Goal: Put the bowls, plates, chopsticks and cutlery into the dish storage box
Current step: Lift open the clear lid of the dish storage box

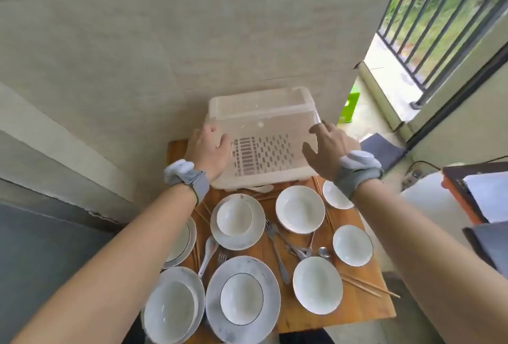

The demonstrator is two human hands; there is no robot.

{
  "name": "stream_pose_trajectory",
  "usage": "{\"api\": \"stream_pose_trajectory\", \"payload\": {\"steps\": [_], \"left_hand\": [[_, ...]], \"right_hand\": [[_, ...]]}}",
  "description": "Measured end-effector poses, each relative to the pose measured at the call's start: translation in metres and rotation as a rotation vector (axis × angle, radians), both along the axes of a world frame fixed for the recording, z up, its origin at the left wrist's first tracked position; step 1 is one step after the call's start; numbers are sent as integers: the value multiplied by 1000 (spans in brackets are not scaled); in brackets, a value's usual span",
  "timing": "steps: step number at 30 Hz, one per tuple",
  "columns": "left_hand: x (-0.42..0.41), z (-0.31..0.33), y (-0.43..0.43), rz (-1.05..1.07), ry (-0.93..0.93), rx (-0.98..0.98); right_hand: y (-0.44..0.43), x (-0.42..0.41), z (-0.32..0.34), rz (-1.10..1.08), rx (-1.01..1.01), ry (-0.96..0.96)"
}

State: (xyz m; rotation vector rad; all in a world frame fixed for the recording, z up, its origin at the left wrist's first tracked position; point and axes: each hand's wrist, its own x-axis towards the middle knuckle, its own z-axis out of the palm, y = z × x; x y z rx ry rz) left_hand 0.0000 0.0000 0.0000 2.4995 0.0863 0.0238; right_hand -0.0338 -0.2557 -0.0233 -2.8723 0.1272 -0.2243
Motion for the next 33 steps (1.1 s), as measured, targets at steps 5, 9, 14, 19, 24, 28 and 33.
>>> {"api": "stream_pose_trajectory", "payload": {"steps": [5,9,14,19,24,28,33], "left_hand": [[19,-45,-15,204,229,-115],[33,-78,-18,346,351,-184],[32,-95,-20,381,379,-270],[37,-84,-13,363,399,-259],[35,-42,0,325,357,-189],[38,-9,9,236,277,-187],[50,28,13,92,211,-267]], "right_hand": [[-22,29,-55,-141,142,208],[-31,45,-90,-289,354,364],[-36,52,-106,-287,553,486],[-33,57,-91,-364,607,528],[-20,44,-47,-389,596,424],[-12,38,-14,-451,588,278],[-2,39,20,-368,589,-83]]}}
